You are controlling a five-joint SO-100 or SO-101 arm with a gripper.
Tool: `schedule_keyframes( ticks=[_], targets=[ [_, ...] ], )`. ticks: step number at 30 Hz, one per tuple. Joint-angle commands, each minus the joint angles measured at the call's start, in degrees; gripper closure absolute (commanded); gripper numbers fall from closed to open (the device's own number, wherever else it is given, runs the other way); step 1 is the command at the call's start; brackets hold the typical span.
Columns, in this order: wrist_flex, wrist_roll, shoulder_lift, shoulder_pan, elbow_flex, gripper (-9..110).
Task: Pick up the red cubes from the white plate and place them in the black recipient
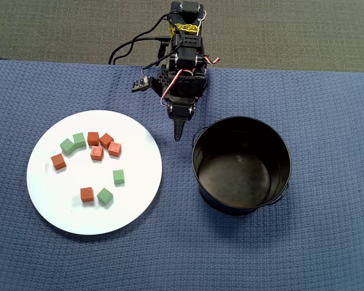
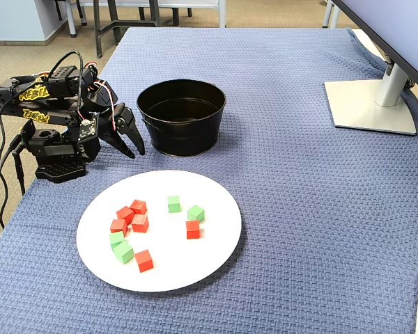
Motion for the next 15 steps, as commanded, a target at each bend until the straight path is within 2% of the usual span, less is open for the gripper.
schedule_keyframes(
  ticks=[1, 15],
  targets=[
    [-3.3, -7.4, -2.7, 7.8, -5.1, 101],
    [-2.8, -7.4, -3.4, 8.3, -5.9, 102]
  ],
)
